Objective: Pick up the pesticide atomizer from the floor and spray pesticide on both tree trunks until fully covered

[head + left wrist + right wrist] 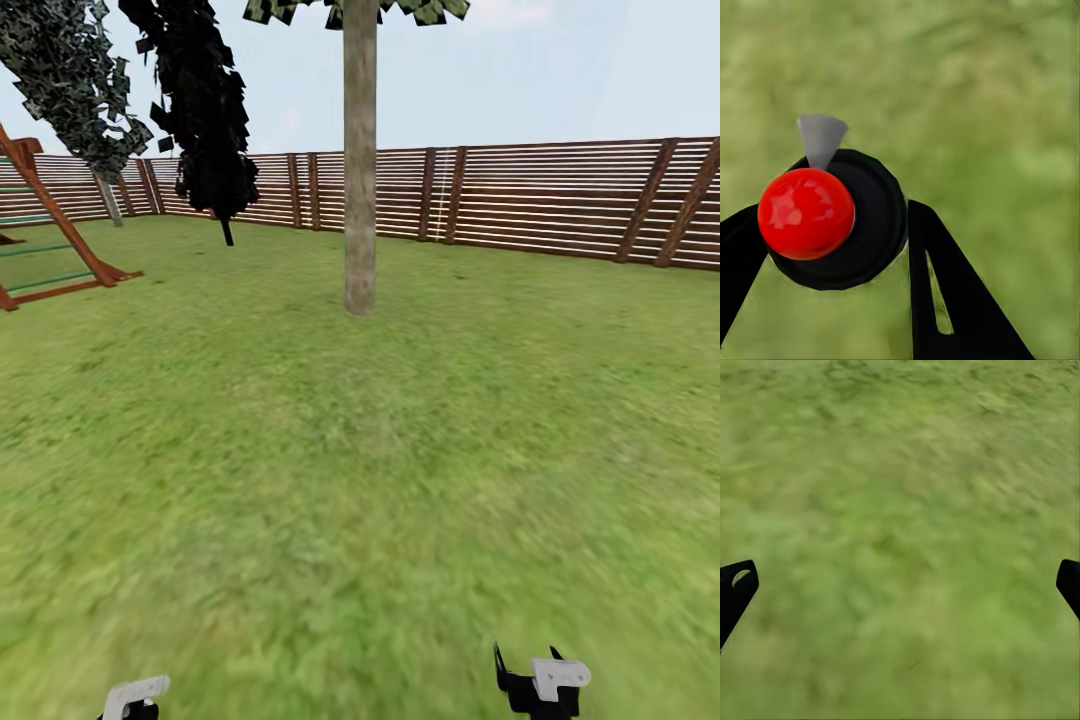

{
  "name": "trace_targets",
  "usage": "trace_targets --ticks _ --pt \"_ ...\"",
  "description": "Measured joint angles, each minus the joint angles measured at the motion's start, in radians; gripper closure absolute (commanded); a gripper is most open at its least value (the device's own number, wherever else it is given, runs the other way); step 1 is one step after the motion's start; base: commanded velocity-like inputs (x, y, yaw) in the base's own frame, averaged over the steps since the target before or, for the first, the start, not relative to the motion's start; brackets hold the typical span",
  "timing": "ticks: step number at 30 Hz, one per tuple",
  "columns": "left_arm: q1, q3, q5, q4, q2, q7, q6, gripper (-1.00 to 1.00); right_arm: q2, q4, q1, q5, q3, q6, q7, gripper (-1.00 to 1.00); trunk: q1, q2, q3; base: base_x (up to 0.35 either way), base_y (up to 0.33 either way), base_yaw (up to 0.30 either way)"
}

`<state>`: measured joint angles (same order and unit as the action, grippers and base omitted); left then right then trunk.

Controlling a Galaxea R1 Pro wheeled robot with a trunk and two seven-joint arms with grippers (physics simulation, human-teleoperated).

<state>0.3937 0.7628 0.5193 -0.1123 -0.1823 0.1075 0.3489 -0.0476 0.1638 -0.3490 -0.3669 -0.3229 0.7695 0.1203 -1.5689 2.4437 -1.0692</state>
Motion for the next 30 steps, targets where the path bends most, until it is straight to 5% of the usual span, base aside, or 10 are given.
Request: trace_targets --ticks 30 --pt "0.000 0.000 0.000 0.000 0.000 0.000 0.000 1.00 0.000 0.000 0.000 0.000 0.000 0.000 -0.001 -1.00 0.000 0.000 0.000 0.340 0.000 0.000"
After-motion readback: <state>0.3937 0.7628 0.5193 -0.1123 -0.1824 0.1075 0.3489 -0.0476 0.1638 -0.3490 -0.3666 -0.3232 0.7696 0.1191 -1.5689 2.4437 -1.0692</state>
